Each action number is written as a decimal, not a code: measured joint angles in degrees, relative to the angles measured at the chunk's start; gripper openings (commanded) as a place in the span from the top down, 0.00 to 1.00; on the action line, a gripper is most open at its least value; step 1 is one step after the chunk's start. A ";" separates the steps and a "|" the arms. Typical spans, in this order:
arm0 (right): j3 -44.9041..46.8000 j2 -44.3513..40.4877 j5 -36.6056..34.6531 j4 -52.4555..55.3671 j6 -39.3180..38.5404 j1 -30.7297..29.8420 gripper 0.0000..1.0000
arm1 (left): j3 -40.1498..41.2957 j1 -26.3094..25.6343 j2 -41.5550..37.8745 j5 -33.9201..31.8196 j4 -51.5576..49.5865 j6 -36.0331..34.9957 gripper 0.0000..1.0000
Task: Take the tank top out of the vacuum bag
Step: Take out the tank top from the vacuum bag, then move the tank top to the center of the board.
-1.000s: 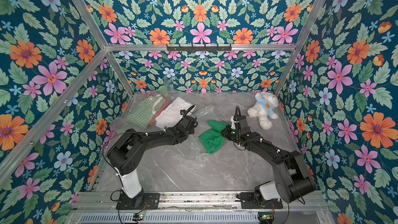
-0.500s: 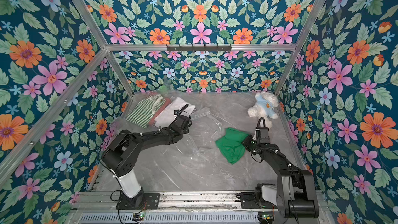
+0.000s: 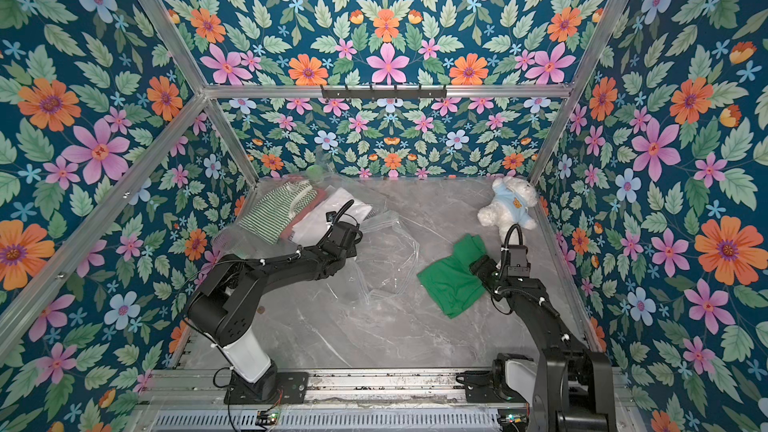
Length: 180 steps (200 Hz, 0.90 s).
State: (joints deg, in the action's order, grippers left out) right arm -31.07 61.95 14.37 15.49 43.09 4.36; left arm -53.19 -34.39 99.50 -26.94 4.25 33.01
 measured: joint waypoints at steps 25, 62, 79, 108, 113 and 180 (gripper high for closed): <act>-1.14 -6.47 -4.96 4.50 -1.29 0.02 0.00 | -0.11 -0.26 -0.09 0.15 0.17 -0.44 1.00; -2.95 -4.52 -5.09 6.64 -2.86 -3.74 0.06 | -1.11 -1.38 0.09 0.57 0.92 -1.75 1.00; -3.26 -1.86 -4.63 6.14 -2.86 -7.06 0.12 | -1.60 -1.99 0.20 0.79 1.31 -2.12 1.00; -3.39 3.72 -3.82 4.81 -2.58 -10.78 0.27 | -1.86 -2.64 0.35 0.98 1.38 -3.08 1.00; -3.50 4.57 -3.85 4.57 -2.51 -11.32 0.30 | -1.88 -2.69 0.35 0.98 1.38 -3.08 1.00; -4.22 17.44 0.26 -1.97 -2.23 -13.81 0.49 | -2.34 -3.10 0.46 1.03 1.38 -3.43 1.00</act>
State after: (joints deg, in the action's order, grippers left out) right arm -35.29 79.40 14.63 13.52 40.86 -9.45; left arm -55.53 -37.50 99.96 -25.91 5.63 29.58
